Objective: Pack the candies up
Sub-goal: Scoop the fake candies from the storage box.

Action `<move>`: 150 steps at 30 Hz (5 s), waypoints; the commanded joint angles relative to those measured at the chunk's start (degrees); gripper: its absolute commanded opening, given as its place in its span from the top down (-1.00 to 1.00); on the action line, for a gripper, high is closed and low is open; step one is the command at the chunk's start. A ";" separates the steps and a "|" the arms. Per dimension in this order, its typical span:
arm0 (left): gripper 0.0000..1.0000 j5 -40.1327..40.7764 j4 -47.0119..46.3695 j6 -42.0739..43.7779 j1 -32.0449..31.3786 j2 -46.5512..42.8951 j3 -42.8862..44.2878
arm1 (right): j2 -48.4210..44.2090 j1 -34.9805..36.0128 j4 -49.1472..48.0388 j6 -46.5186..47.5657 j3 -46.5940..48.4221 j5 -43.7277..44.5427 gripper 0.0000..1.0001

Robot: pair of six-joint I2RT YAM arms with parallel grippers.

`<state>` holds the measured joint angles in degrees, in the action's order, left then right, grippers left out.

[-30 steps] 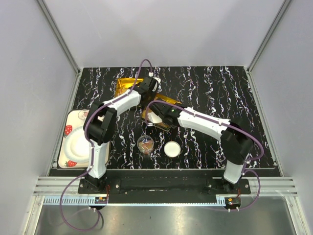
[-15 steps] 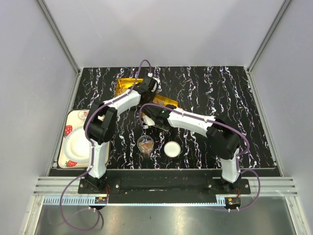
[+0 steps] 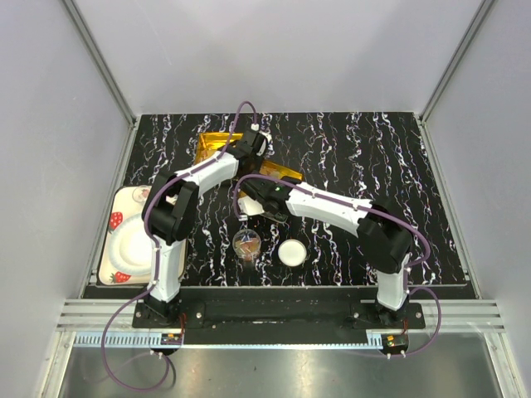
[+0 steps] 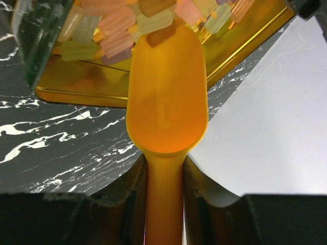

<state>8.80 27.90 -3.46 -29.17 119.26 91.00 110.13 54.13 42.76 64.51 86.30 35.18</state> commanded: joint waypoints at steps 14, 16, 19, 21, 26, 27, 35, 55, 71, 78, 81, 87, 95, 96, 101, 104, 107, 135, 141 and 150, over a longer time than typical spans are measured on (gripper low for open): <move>1.00 -0.89 -4.61 -0.40 -0.19 -1.58 1.72 | -3.87 0.45 3.11 2.02 -1.22 -3.97 1.00; 1.00 -1.15 -5.13 -0.14 -0.19 -1.84 1.11 | -4.13 -0.68 3.90 1.67 -1.66 -6.68 1.00; 1.00 -1.94 -6.01 0.30 -0.10 -2.45 0.06 | -4.74 -2.00 6.45 -0.17 -1.31 -12.30 1.00; 1.00 -2.20 -6.19 0.30 -0.01 -2.37 -0.03 | -4.92 -3.32 7.59 -1.31 -1.22 -15.56 1.00; 1.00 -2.99 -6.19 0.21 -0.01 -1.84 0.32 | -5.36 -5.08 7.77 -2.72 -1.66 -19.62 1.00; 1.00 -3.00 -6.19 0.13 -0.01 -1.93 0.32 | -5.45 -5.17 7.77 -2.90 -1.75 -20.75 1.00; 1.00 -3.17 -6.28 0.13 -0.01 -1.84 0.14 | -6.32 -7.98 7.25 -5.36 -0.96 -25.33 1.00; 1.00 -4.05 -6.19 0.12 -0.01 -2.10 -0.56 | -4.04 -9.30 8.30 -8.88 1.59 -31.22 1.00; 1.00 -4.40 -6.37 -0.05 -0.01 -1.58 -0.39 | -6.68 -10.71 9.62 -9.05 2.73 -31.83 1.00; 1.00 -4.75 -6.37 -0.14 -0.01 -1.49 -0.39 | -3.61 -10.80 7.69 -11.42 2.12 -32.98 1.00; 1.00 -4.84 -6.37 -0.14 -0.01 -1.49 -0.56 | -2.90 -10.71 4.79 -13.09 1.33 -33.68 1.00; 1.00 -5.02 -6.37 -0.14 -0.01 -1.40 -0.74 | -4.39 -10.89 -1.98 -14.41 -3.33 -33.60 1.00; 1.00 -5.37 -6.37 -0.31 -0.01 -0.96 -0.56 | -4.48 -10.89 -7.86 -18.36 -7.02 -34.39 1.00; 1.00 -5.37 -6.37 -0.31 -0.01 -1.05 -0.47 | -4.31 -10.89 -8.48 -18.72 -7.37 -34.56 1.00; 1.00 -5.37 -6.37 -0.31 -0.01 -1.05 -0.56 | -3.69 -10.89 -12.52 -21.79 -8.69 -35.00 1.00; 1.00 -5.37 -6.37 -0.31 -0.01 -0.96 -0.56 | -3.51 -10.89 -14.28 -23.46 -9.13 -35.00 1.00; 1.00 -5.46 -6.37 -0.31 -0.01 -0.87 -0.65 | -3.25 -10.89 -15.95 -25.04 -9.75 -36.40 1.00; 1.00 -5.46 -6.28 -0.40 0.17 -1.23 -0.83 | -12.13 -16.59 -21.32 -27.33 -18.36 -47.39 1.00; 1.00 -5.46 -6.37 -0.40 0.25 -1.23 -0.83 | -12.56 -19.06 -22.80 -28.83 -19.68 -53.62 1.00; 1.00 -5.37 -6.37 -0.58 0.43 -1.05 -0.83 | -18.19 -22.31 -25.89 -29.80 -22.32 -56.71 1.00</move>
<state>4.58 25.76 -3.16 -28.53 119.44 89.41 96.25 32.80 20.14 35.59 63.92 -18.65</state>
